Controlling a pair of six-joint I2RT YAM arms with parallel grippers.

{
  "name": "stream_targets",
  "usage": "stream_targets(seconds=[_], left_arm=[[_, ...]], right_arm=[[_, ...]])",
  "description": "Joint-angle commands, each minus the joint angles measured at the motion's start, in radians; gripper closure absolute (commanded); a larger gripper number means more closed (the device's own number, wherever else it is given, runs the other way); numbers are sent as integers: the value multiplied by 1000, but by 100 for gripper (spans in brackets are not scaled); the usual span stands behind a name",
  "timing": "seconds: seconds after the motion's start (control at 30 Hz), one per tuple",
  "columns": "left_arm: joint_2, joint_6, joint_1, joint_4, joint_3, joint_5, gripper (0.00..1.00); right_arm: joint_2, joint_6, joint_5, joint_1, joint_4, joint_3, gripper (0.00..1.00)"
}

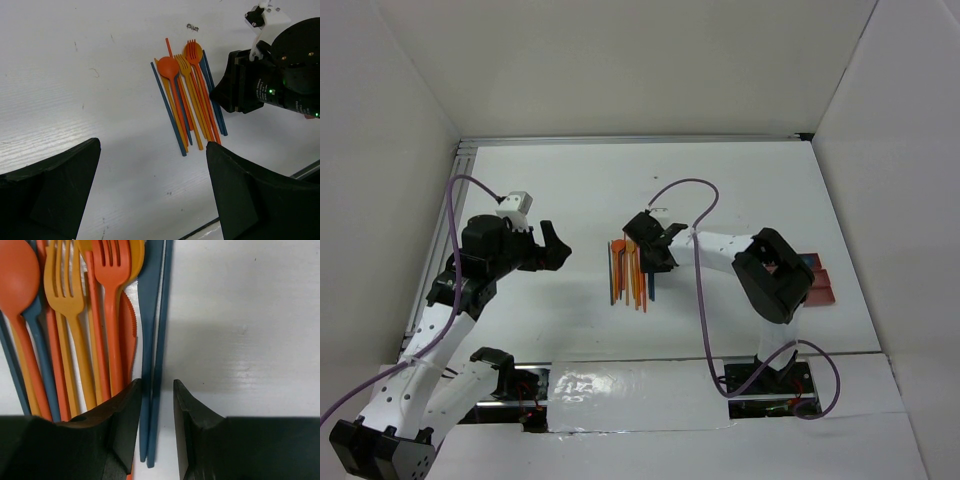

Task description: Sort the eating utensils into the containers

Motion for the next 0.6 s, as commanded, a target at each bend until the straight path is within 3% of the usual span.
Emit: stream_targets(seconds=[0.0,0.4,0.47,0.57], left_arm=[[-8,32,0,37,6,2,0],[-4,33,0,27,12,11,0],[-4,30,0,21,14,16,0],[-8,28,0,18,14,24,0]], right_arm=[[18,19,22,12,18,-19,63],[-23,32,41,-7,-4,-82,81],[-42,35,41,-10,-13,-94,80],[-92,38,32,-16,-13,-115,67]])
